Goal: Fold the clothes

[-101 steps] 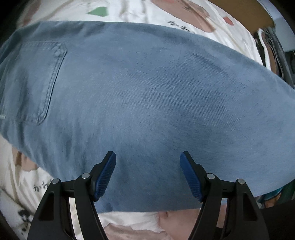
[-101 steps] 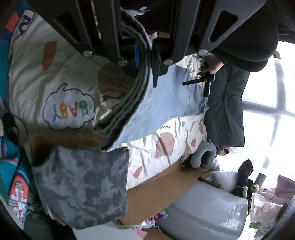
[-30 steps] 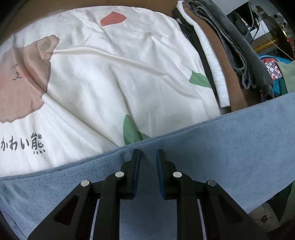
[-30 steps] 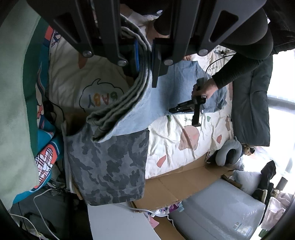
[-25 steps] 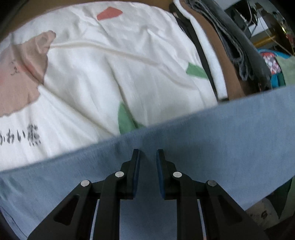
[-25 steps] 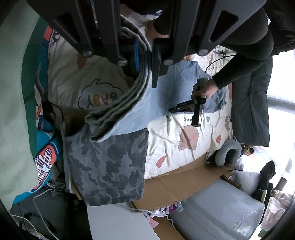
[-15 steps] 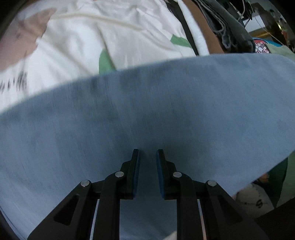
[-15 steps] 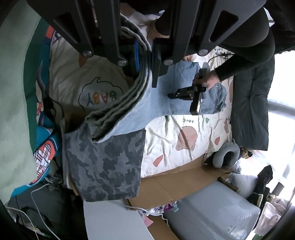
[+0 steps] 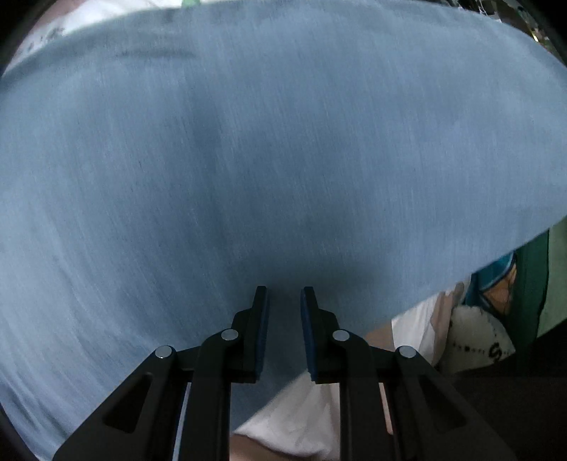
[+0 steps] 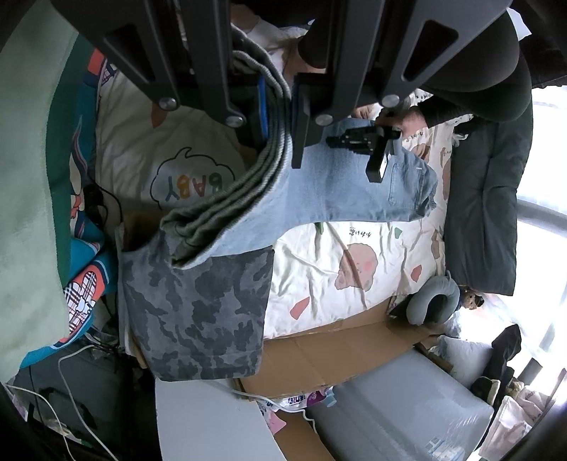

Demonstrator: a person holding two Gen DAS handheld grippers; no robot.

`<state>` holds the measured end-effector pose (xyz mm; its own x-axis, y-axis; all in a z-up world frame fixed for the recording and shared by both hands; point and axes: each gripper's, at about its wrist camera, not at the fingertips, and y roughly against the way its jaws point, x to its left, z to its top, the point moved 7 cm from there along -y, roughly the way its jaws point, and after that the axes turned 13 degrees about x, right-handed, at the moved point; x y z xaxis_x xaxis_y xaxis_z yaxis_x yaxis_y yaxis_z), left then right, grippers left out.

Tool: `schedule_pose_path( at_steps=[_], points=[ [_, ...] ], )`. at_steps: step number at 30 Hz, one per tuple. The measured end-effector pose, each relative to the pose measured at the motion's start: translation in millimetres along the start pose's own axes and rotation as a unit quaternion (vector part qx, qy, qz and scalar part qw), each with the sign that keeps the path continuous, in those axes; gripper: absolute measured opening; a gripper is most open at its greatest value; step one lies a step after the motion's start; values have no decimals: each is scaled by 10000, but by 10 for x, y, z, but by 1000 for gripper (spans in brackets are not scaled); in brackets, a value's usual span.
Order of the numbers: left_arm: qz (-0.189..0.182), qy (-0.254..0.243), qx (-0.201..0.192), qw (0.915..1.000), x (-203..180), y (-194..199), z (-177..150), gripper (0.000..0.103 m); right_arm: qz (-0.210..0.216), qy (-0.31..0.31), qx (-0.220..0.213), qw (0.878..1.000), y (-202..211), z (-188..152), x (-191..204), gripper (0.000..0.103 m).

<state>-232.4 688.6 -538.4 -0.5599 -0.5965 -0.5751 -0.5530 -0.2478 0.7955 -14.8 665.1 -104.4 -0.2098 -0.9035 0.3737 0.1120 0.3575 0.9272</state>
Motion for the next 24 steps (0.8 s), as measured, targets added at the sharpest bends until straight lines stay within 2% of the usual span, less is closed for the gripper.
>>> schedule_pose_path(
  at_steps=[5,6,8,11,13,16,18,20,21,23,24],
  points=[
    [-73,-59,148,9998,-7,-49,30,18,-15,9,-6,10000,11,-6,21,9],
    [-91,-66,167,9998,0,-65,-99,18,-21,13,-6,10000,14,-7,30,9],
    [-146,-58,233,9996,42,-52,3,18,-35,36,-7,10000,25,-2,58,9],
    [-169,-99,329,9993,105,21,168,18,-60,107,-10,9999,54,21,122,9],
    [-188,-143,385,9990,133,184,39,18,-58,176,-17,9998,82,45,188,9],
    [-244,-85,354,9990,163,285,128,18,-51,286,-32,9996,132,96,311,9],
    [-264,-4,226,9994,345,454,-201,18,-40,385,-32,9992,167,133,401,9],
    [-283,69,62,9996,388,579,-364,18,-11,513,-25,9987,209,182,518,9],
    [-278,111,4,9996,546,625,-578,18,1,560,-15,9984,221,204,575,9],
    [-297,232,-171,9991,631,786,-594,18,17,694,38,9976,233,256,711,9],
    [-304,285,-253,9988,660,838,-745,18,12,760,59,9971,236,276,773,9]
  ],
)
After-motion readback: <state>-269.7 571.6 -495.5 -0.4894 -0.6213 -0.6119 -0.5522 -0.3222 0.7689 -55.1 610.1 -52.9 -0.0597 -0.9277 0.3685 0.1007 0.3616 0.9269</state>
